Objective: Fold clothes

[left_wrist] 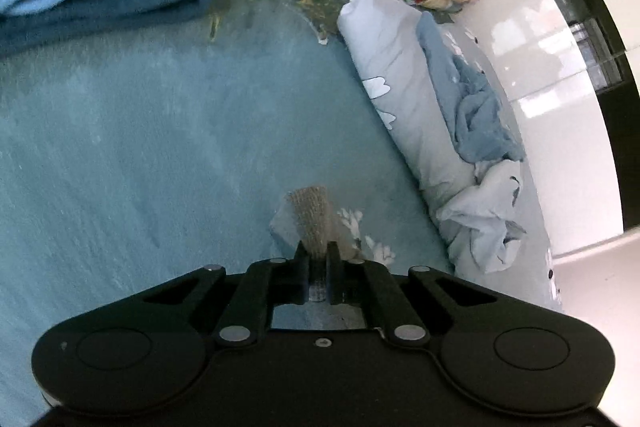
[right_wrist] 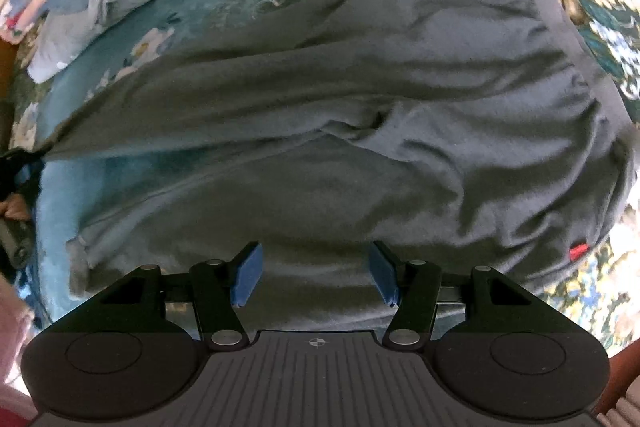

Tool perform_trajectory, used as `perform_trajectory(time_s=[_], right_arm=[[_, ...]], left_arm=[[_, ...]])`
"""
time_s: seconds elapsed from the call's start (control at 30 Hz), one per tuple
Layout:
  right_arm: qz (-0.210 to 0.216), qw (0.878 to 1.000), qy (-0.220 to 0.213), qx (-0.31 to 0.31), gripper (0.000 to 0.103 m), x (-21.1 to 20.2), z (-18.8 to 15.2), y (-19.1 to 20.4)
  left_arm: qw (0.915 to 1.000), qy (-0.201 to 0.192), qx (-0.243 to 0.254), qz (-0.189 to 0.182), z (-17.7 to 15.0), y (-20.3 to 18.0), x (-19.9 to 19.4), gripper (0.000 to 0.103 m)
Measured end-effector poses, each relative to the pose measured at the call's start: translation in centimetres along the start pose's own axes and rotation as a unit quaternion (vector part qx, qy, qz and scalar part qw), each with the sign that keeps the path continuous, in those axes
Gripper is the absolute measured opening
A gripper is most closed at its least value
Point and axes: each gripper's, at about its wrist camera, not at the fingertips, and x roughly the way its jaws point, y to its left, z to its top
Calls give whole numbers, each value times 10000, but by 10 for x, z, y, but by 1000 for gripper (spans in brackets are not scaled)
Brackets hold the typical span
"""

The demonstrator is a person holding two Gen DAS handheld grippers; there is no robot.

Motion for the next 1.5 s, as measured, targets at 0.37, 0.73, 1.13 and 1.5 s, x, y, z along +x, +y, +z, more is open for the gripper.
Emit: perform_trajectory(time_s=[0.37,0.73,1.13,1.5], right_arm=[[-100,9993,-148,318,56,3,2,-25],[-464,9699,-689,2289,56,-9,-25,-138],[-174,9129,-960,3963,64,1,-32,-251],[407,8820,-1083,4568,63,25,-24,-284]], left_arm=[[9953,382,313,830,-15,14,15,8],[9917,579,500,1031,-59,17,-81,47],[9754,598,-1258,1711,-123,82,-140,56],[9782,552,-570,1920,-151,60,-114,46]])
